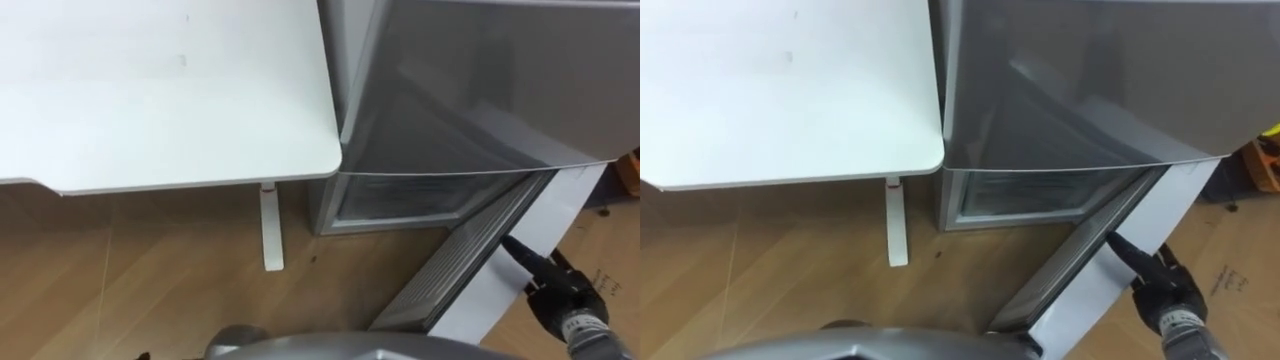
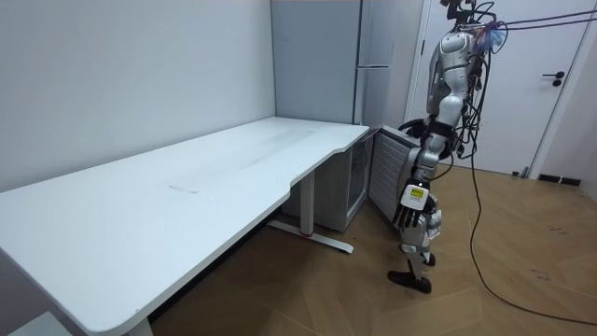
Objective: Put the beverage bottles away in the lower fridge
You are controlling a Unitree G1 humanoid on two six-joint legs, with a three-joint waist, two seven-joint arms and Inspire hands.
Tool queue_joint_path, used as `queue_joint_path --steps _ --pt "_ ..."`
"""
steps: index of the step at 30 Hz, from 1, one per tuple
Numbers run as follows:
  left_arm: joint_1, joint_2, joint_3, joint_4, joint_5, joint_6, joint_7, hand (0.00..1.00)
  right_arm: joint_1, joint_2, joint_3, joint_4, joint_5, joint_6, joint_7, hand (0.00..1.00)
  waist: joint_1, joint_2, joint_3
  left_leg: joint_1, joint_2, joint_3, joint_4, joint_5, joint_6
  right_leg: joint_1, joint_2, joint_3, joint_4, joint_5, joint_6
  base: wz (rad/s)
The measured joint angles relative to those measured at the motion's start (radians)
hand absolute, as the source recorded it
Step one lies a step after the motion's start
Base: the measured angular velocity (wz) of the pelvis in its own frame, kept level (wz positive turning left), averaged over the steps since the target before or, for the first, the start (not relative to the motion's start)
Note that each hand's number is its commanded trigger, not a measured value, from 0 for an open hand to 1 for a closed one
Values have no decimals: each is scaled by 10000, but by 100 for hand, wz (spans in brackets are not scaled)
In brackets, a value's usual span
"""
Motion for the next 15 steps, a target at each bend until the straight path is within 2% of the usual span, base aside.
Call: queue_joint_path --steps 2,6,10,15 --pt "2 6 -73 2 -22 49 4 0 19 -11 448 -239 370 -170 -439 0 0 6 -4 -21 -5 -9 11 19 8 -19 2 3 20 21 -6 0" --pt "13 15 -112 17 2 173 -10 0 86 -46 631 -549 590 -208 -779 0 1 -5 -7 -112 -14 -8 11 55 19 -108 -4 3 14 63 -8 0" --pt "63 67 -40 -4 3 262 -121 0 87 -296 891 -649 715 -97 -815 0 -3 -22 0 -157 -28 -12 15 57 22 -128 -24 -39 3 61 -3 1" --pt "32 293 -573 -24 -19 335 -325 0 96 -343 910 -685 755 -14 -816 0 -11 -8 7 -428 -27 -166 229 37 50 -250 -44 -128 -3 110 7 6"
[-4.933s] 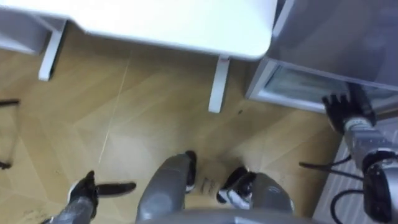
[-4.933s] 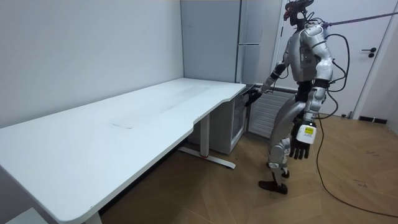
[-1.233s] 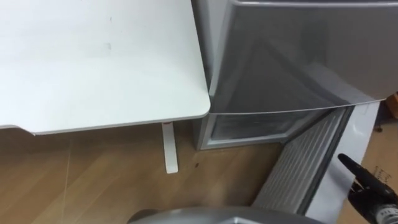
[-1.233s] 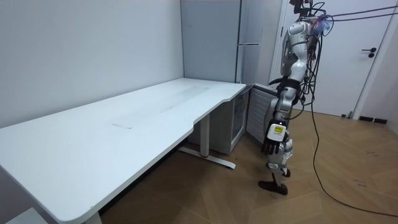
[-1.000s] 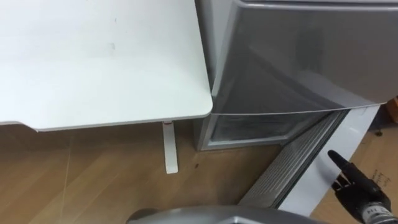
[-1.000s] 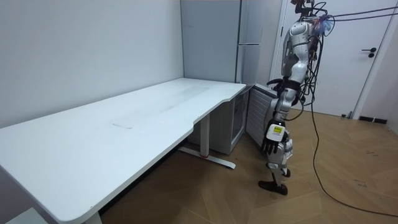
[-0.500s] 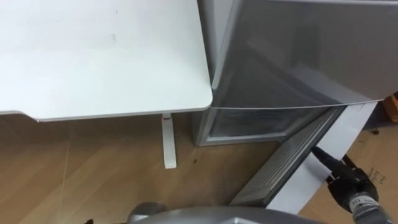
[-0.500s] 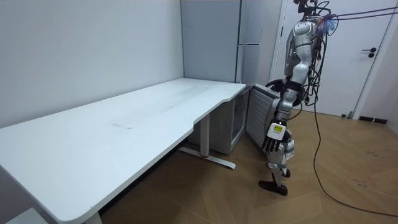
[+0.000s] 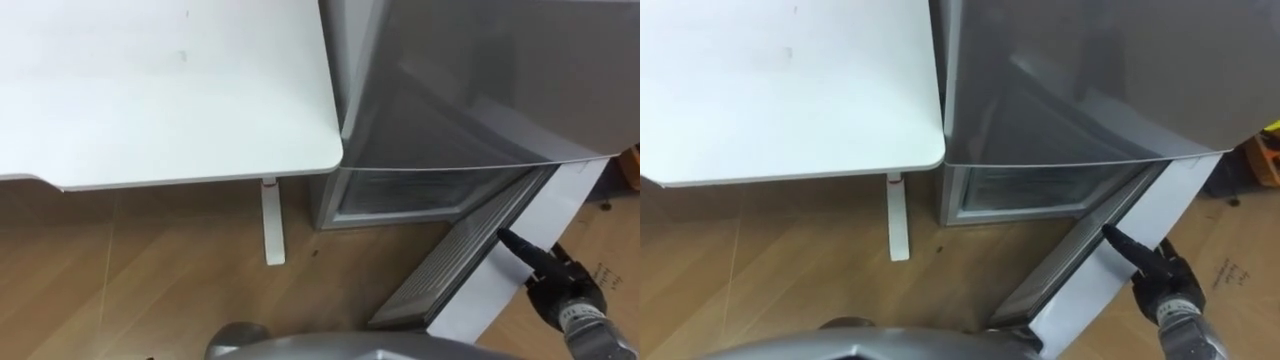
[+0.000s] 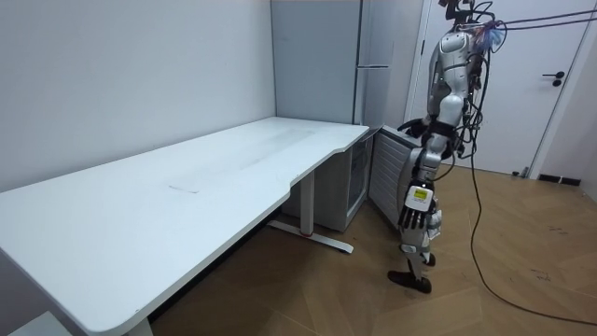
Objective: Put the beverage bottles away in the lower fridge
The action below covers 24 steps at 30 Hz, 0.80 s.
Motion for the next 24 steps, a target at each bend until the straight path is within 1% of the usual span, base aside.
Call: queue_joint_path --steps 1,3,4,6,8,10,12,13,14,15,16,17,18,19,20,21,22,23,24 --pt "-12 84 -137 3 4 -1 -62 0 1 -1 -1 0 -38 -27 -1 0 1 8 6 -44 -4 -26 15 -3 4 -28 -2 -27 -2 19 1 5" --pt "5 114 -181 16 3 5 -184 0 1 -1 3 0 -64 -143 -4 0 13 76 45 -68 -9 -65 66 -14 23 -25 -10 -44 1 33 13 2" --pt "17 124 -351 12 2 7 -206 0 0 -1 6 -2 -46 -254 -4 0 15 141 73 -90 -13 -77 102 -21 33 -30 -13 -49 7 41 24 0" --pt "-20 154 -636 -25 7 17 -243 0 -2 -2 20 -32 -19 -408 -6 0 18 229 75 -183 -17 -85 162 -25 45 -101 -21 -42 9 44 40 -2" --pt "-23 179 -993 -56 20 18 -274 0 -31 6 75 -53 -35 -649 -5 0 27 366 74 -221 -23 -50 165 -12 65 -173 -77 27 23 69 80 -8" --pt "-49 184 -1035 -52 30 9 -393 0 -103 16 84 -53 -36 -741 -3 0 23 467 80 -225 -27 -15 162 2 84 -197 -93 51 33 85 102 -7" --pt "-33 305 -1083 -47 30 3 -532 0 -276 22 254 -62 -37 -740 33 0 25 505 78 -299 -26 20 196 11 87 -361 -119 68 189 68 80 -7" --pt "-30 420 -1267 -54 27 8 -597 0 -460 30 388 -70 -37 -712 112 0 25 539 74 -404 -15 37 274 11 87 -497 -124 89 231 57 64 -5" --pt "-43 497 -1383 -51 23 32 -655 0 -646 42 426 -94 4 -653 291 0 25 634 78 -531 -7 34 342 11 88 -620 -125 103 298 70 48 -5" --pt "-43 506 -1400 -40 25 45 -672 0 -762 43 436 -95 37 -618 368 0 24 698 95 -550 -12 45 348 18 97 -657 -134 120 365 75 43 -5" --pt "-39 503 -1408 -9 29 97 -761 0 -995 55 487 -94 141 -576 526 0 25 842 73 -586 -28 81 346 32 119 -755 -164 143 392 78 36 -5" --pt "-65 503 -1407 4 33 170 -865 0 -1261 60 580 -89 228 -521 673 0 20 1002 85 -602 -39 98 345 41 132 -792 -181 148 420 75 42 -3" --pt "-78 503 -1405 3 47 206 -883 0 -1382 61 651 -76 253 -486 758 0 13 1044 68 -598 -44 99 338 46 134 -801 -186 149 436 72 45 0" --pt "-91 503 -1408 0 272 272 -901 0 -1608 46 788 -12 213 -257 1038 0 -14 1090 42 -531 -69 110 290 69 132 -855 -196 154 513 46 25 4" --pt "-102 501 -1405 -8 559 301 -912 0 -1733 81 1064 -15 -78 54 1506 0 -10 1131 41 -489 -101 142 228 104 132 -927 -196 148 647 6 9 0" --pt "-106 500 -1405 -13 700 298 -912 0 -1782 104 1221 -26 -256 202 1715 0 3 1138 24 -491 -111 151 225 123 131 -927 -205 153 728 -36 6 5" --pt "-134 501 -1405 -14 863 295 -907 0 -1897 273 1583 -33 -619 564 2064 0 18 1190 -12 -480 -114 157 231 123 130 -931 -222 150 851 -82 2 0" --pt "-165 497 -1404 -21 1030 290 -899 0 -2027 536 1873 -52 -847 881 2296 0 44 1199 -19 -428 -121 179 230 127 124 -941 -269 150 901 -126 -2 0" --pt "-195 492 -1404 -18 1096 293 -900 0 -2056 657 1945 -88 -938 1041 2395 0 55 1195 -21 -397 -124 190 213 130 121 -931 -283 151 904 -137 -2 -4"
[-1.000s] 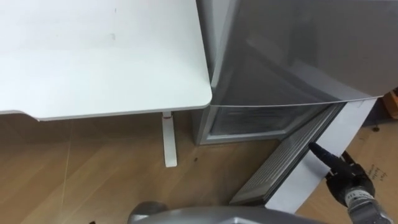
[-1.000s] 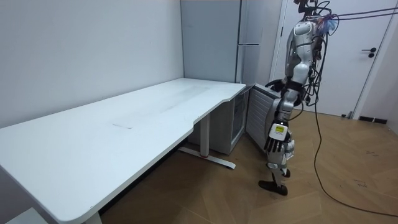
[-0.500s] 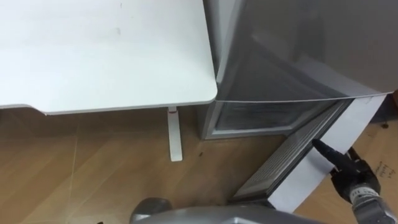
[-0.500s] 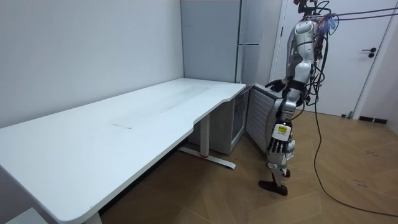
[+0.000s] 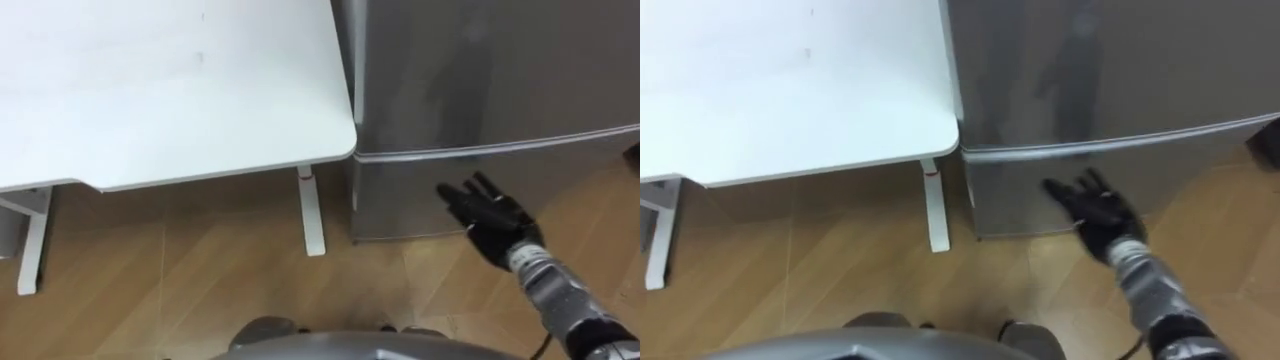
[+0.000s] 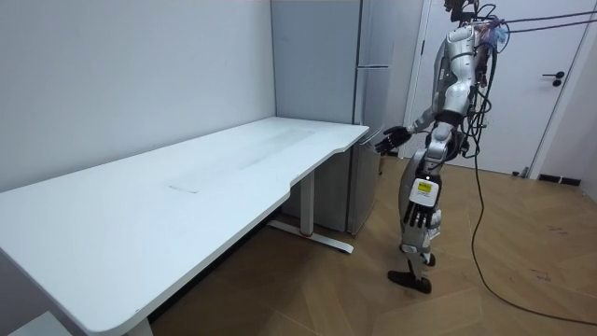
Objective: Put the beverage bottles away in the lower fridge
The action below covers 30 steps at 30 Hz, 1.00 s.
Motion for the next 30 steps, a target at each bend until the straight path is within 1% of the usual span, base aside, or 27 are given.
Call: queue_joint_path --steps 1,2,3,4,5,6,7,8,10,11,14,15,17,21,22,23,24,25,27,28,29,30 --pt "-3 -6 7 -2 9 1 -1 0 14 181 -12 32 -24 178 37 0 95 -71 -13 73 -11 70 -91 13 1 7 -14 18 -14 -21 11 -9" --pt "-7 -18 4 -11 1 8 -5 0 13 185 50 29 -37 419 245 0 150 -152 -40 107 -25 115 -130 14 3 19 -43 21 -32 -31 24 -8" --pt "-15 -19 4 -18 -1 8 -5 0 12 184 87 15 -35 497 334 0 169 -189 -58 122 -37 116 -142 14 4 37 -47 16 -37 -34 31 -5" --pt "-39 -19 0 -18 -8 12 1 0 -5 185 173 -63 -29 632 447 0 201 -241 -49 221 -57 124 -192 13 7 125 -42 1 -45 -45 48 0" --pt "-46 -19 0 -15 -6 21 39 0 -12 205 278 -165 -30 757 549 0 210 -380 -37 333 -70 131 -273 14 10 228 -29 -8 -92 -45 62 0" --pt "-61 -19 -1 -16 -14 22 61 0 -13 209 335 -250 -30 817 591 0 211 -450 -15 387 -72 134 -290 8 19 297 -14 -11 -159 -43 70 3" --pt "-153 -19 -15 -15 -8 35 83 0 -10 244 371 -405 -33 957 683 0 212 -518 -40 411 -68 134 -306 -9 36 367 -6 -39 -204 -33 86 0" --pt "-190 -21 -33 -15 -7 44 82 0 -9 246 380 -642 -34 1123 688 0 221 -620 -99 409 -72 147 -318 -26 56 365 -9 -43 -199 -38 102 0" --pt "-271 -35 -29 -14 -5 127 82 0 -1 243 372 -718 -28 1283 679 0 231 -722 -99 419 -70 209 -323 -39 73 367 -17 -39 -199 -30 118 -6" --pt "-367 -91 -10 8 10 192 114 0 -4 237 362 -789 -24 1357 679 0 216 -719 -97 423 -73 246 -354 -45 83 374 -27 -62 -208 -20 135 -10" --pt "-524 -267 22 -16 322 235 307 0 -7 220 309 -781 -77 1409 716 0 181 -649 -68 570 -98 302 -498 -51 95 473 -43 -58 -231 -22 174 -7" --pt "-524 -299 27 -17 322 236 339 0 -6 219 269 -774 -154 1432 738 0 159 -637 -75 590 -102 302 -509 -52 95 490 -43 -53 -238 -31 183 0" --pt "-505 -430 113 -18 306 249 449 0 0 217 -107 -750 -777 1501 800 0 80 -599 -87 616 -116 247 -525 -51 97 564 -52 -124 -312 -43 196 7" --pt "-232 -540 302 -78 407 373 539 0 3 198 -552 -505 -1797 1599 881 0 -47 -586 -95 960 -139 209 -615 -49 94 845 -72 -282 -404 -91 226 7" --pt "-128 -577 520 -99 406 402 535 0 -1 220 -828 -225 -1993 1605 921 0 -98 -613 -97 1062 -152 168 -658 -50 93 982 -73 -321 -461 -101 236 19" --pt "-69 -610 731 -32 395 405 537 0 34 221 -1231 172 -2232 1611 937 0 -176 -673 -93 1146 -194 -2 -716 -49 95 1115 -81 -407 -581 -116 262 23" --pt "-26 -634 863 -15 390 405 540 0 65 209 -1436 318 -2391 1614 896 0 -187 -702 -92 1182 -215 -56 -739 -48 97 1128 -99 -437 -562 -135 284 22" --pt "92 -657 1009 -21 382 397 561 0 122 170 -1830 584 -2652 1614 781 0 -191 -740 -118 1217 -235 -92 -766 -49 99 1156 -128 -499 -557 -160 298 10" --pt "244 -657 1283 -32 378 410 617 0 137 127 -2154 1075 -2882 1564 645 0 -232 -867 -139 1268 -239 -96 -805 -51 100 1258 -145 -563 -572 -191 310 9" --pt "322 -658 1495 -33 378 408 702 0 143 167 -2414 1603 -3102 1537 572 0 -335 -979 -142 1281 -253 -202 -803 -53 101 1361 -144 -611 -584 -222 328 24" --pt "381 -660 1624 -24 379 399 748 0 165 168 -2528 2086 -3352 1518 407 0 -407 -1054 -116 1280 -269 -271 -796 -63 107 1441 -171 -712 -579 -266 340 25" --pt "396 -665 1667 -20 380 397 756 0 170 162 -2587 2279 -3582 1524 305 0 -410 -1126 -136 1281 -272 -289 -789 -69 107 1452 -178 -728 -572 -275 340 15"
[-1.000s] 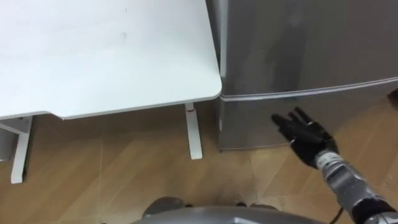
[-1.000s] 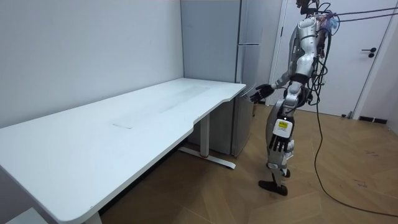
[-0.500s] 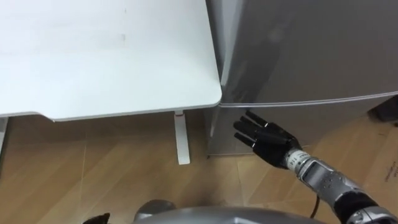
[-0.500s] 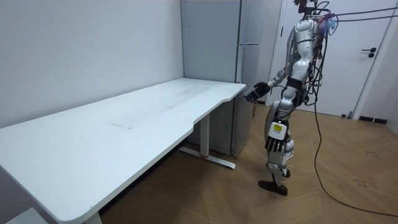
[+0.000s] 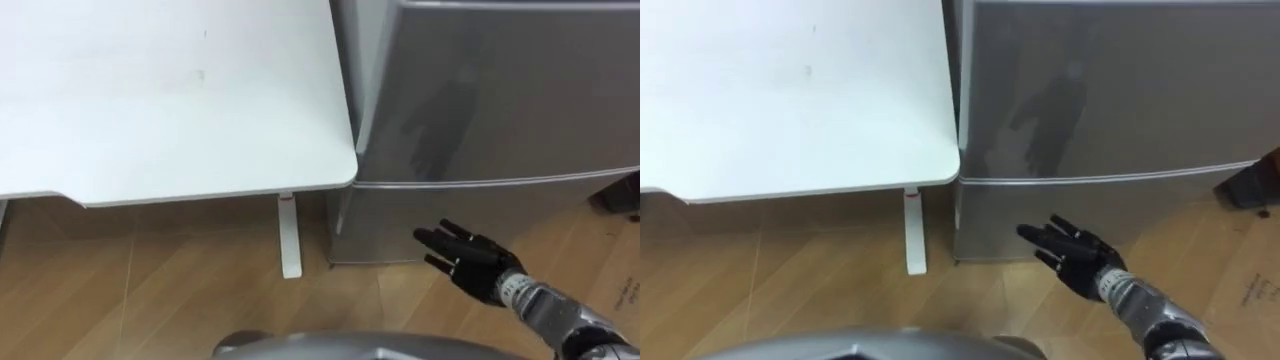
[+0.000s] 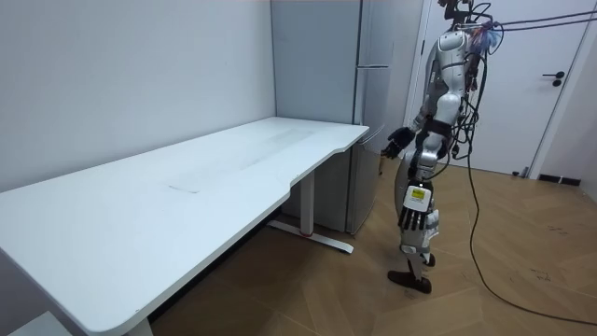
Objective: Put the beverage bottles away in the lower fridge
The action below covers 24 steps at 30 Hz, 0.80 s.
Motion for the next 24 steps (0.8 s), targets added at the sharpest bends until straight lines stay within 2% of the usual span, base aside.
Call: queue_joint_path --steps 1,3,5,8,15,18,20,24 --pt "4 -19 100 14 0 0 7 0 13 -2 -141 303 -461 9 -189 0 -6 -20 30 -15 -1 -20 16 -11 3 7 -4 -22 1 -4 1 5" --pt "2 -40 145 21 15 0 5 0 18 -4 -292 572 -1241 12 -457 0 -129 -92 34 -45 -40 -185 31 -16 13 63 -36 -125 -12 -12 14 19" --pt "-119 -41 433 74 28 5 -4 0 170 4 -538 913 -2157 12 -777 0 -381 -137 38 -84 -124 -486 95 -38 51 279 -87 -363 -128 -37 57 42" --pt "-205 -32 498 52 78 2 102 0 536 32 -583 1009 -3346 60 -1272 0 -423 -86 35 -266 -158 -670 357 -118 94 317 -81 -346 -165 -49 92 23" --pt "-201 -58 581 101 434 48 192 0 1156 429 -580 1342 -4809 93 -1920 0 -274 101 49 -313 -208 -984 419 -120 102 414 -51 -302 -234 -49 98 10" --pt "-186 -160 612 252 852 47 168 0 1231 473 -470 1385 -5251 35 -2186 0 -148 137 80 -309 -226 -1058 406 -108 94 471 -18 -235 -334 -48 100 6" --pt "-146 -263 634 353 1162 58 175 0 1229 511 -339 1385 -5515 -100 -2404 0 -154 148 88 -310 -252 -1157 404 -103 93 514 -2 -162 -355 -53 99 12" --pt "-151 -524 793 449 1486 96 202 0 1254 668 -274 1477 -6045 -112 -2690 0 -206 123 86 -308 -323 -1395 397 -101 96 639 47 13 -523 -76 96 20"
